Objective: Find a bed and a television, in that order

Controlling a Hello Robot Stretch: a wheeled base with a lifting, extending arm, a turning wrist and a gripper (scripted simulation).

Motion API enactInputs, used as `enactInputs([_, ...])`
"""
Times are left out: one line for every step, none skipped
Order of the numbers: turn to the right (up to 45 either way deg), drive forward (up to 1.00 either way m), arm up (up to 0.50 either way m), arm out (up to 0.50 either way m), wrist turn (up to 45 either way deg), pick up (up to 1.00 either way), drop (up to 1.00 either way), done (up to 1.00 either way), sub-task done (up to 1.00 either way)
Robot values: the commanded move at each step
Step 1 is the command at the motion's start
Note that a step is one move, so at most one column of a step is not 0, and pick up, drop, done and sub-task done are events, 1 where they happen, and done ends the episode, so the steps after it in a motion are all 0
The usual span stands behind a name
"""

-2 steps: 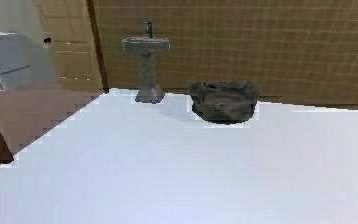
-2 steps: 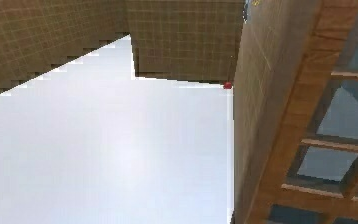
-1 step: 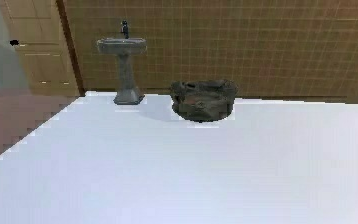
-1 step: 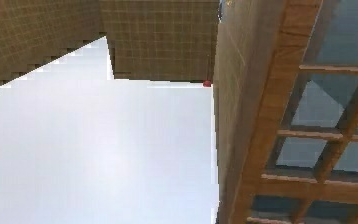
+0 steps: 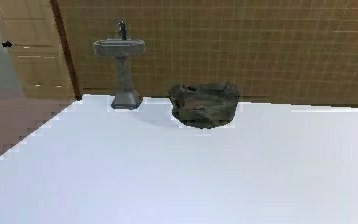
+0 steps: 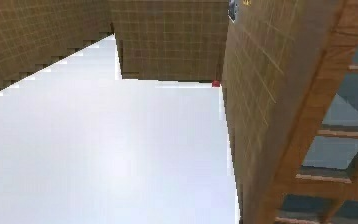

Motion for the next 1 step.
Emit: enactInputs([-36.0,0.0,0.0,0.0,0.0,0.0,0.0,0.0,0.0])
